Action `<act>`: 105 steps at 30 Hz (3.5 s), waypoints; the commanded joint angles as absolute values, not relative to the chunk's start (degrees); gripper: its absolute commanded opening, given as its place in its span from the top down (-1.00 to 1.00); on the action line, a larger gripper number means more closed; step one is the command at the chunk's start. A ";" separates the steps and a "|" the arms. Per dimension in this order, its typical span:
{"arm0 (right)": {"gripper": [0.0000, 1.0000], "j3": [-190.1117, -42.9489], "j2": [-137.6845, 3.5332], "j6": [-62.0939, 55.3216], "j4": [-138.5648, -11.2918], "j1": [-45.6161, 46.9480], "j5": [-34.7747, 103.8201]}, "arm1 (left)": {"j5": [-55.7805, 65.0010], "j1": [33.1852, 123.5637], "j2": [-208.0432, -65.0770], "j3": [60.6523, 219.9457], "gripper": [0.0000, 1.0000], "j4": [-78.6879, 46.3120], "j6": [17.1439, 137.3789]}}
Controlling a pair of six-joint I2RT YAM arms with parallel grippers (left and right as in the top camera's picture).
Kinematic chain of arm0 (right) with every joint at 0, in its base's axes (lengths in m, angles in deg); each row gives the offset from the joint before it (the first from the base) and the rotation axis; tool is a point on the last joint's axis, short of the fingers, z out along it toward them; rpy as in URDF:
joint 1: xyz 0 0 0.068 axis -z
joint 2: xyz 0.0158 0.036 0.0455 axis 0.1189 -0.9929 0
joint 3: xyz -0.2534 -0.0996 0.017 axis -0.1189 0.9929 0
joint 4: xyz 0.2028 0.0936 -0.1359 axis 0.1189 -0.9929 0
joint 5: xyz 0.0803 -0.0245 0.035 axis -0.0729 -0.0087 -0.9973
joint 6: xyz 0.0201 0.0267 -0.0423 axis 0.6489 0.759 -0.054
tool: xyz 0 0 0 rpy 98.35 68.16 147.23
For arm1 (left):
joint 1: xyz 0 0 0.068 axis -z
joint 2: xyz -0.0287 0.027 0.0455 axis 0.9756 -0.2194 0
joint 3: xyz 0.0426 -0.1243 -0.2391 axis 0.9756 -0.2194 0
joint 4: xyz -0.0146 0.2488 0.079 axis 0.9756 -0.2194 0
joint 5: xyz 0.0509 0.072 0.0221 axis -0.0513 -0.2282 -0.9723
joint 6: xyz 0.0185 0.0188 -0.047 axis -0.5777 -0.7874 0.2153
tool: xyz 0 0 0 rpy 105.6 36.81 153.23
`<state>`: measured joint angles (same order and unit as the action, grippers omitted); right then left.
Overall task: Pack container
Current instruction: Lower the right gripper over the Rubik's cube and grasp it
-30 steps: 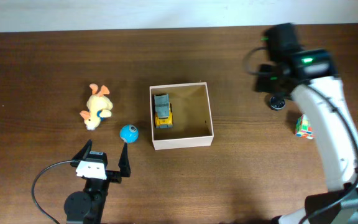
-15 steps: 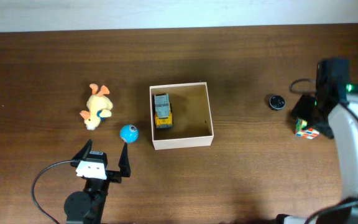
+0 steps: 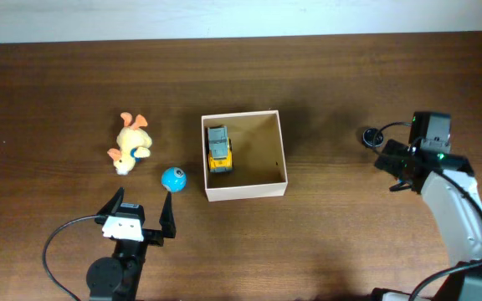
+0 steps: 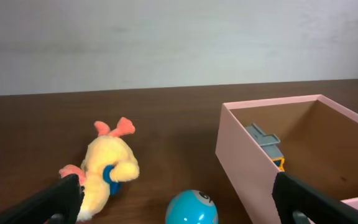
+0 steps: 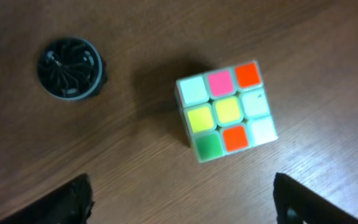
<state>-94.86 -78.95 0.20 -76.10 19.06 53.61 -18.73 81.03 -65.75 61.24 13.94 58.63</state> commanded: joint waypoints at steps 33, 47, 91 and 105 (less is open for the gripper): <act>-1.00 -87.95 -86.69 -15.43 -55.55 35.82 30.73 | -18.30 80.75 -65.21 60.94 -0.99 13.85 57.73; -0.75 -87.95 -87.02 -15.60 -56.91 35.78 30.84 | -18.30 80.75 -65.21 60.94 -0.99 13.88 57.73; -0.33 -87.95 -87.04 -14.62 -60.36 35.71 30.12 | -18.30 80.75 -65.21 60.94 -0.98 13.88 57.73; -0.33 -87.95 -87.06 -15.58 -54.68 35.71 30.12 | -18.30 80.75 -65.21 60.94 -0.99 13.88 57.73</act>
